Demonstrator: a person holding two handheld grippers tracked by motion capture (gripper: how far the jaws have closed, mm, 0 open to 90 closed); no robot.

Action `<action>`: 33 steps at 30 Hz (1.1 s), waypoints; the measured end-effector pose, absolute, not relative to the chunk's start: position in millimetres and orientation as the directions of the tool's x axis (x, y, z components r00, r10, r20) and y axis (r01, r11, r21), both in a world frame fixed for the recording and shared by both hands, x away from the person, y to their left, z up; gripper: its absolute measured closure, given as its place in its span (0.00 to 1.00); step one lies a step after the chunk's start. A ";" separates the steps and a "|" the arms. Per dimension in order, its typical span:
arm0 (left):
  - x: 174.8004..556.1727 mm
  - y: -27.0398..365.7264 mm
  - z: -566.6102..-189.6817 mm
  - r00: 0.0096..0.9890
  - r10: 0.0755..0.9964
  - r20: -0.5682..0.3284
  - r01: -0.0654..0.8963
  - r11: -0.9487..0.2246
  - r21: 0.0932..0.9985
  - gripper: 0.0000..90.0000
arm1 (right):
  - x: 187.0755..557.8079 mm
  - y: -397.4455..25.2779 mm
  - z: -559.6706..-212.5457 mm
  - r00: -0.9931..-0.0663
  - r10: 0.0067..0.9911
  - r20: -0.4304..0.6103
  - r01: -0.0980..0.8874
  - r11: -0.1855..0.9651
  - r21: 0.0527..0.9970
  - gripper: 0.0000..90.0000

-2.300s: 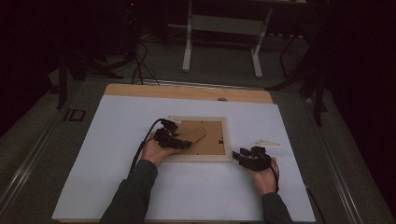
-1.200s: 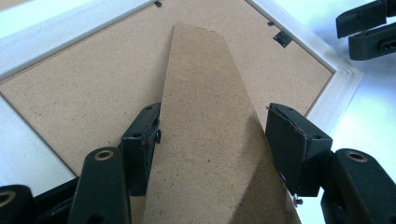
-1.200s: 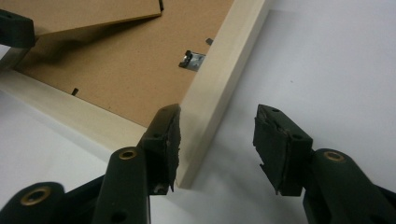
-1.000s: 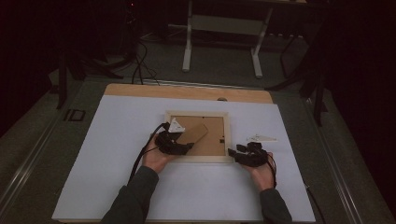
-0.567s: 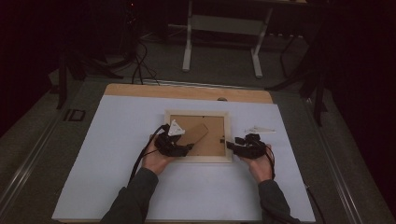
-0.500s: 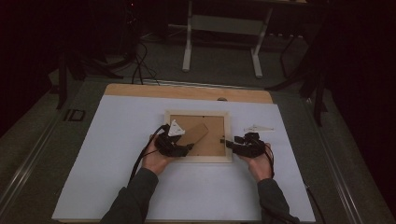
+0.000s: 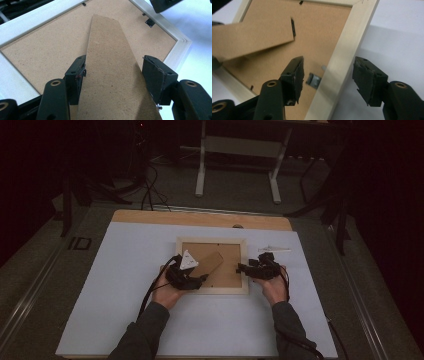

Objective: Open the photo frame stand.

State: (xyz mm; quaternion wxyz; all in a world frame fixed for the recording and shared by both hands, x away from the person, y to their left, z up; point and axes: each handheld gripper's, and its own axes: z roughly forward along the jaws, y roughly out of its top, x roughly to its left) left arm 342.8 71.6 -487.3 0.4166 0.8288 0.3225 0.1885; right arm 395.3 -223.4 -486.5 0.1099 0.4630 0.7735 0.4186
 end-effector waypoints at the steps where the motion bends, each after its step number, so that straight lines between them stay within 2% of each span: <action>1: 342.1 71.6 -487.1 0.721 0.691 0.047 0.373 -0.444 0.815 0.45 | 396.5 -222.8 -485.9 -0.546 0.811 0.210 0.623 0.225 0.749 0.44; 15: 333.7 69.1 -483.3 0.728 0.677 0.104 0.308 -0.460 0.833 0.45 | 421.5 -217.7 -483.2 -0.517 0.818 0.252 0.678 0.211 0.704 0.39; 20: 330.3 69.0 -481.7 0.736 0.665 0.128 0.275 -0.466 0.841 0.45 | 430.4 -220.3 -488.1 -0.530 0.774 0.345 0.709 0.182 0.681 0.39; 26: 329.8 71.7 -481.5 0.748 0.651 0.128 0.257 -0.463 0.848 0.45 | 429.6 -230.9 -491.0 -0.517 0.737 0.436 0.732 0.117 0.671 0.48; 33: 332.9 76.9 -481.6 0.768 0.636 0.079 0.273 -0.436 0.857 0.45 | 426.4 -242.3 -495.3 -0.500 0.697 0.514 0.745 0.045 0.665 0.56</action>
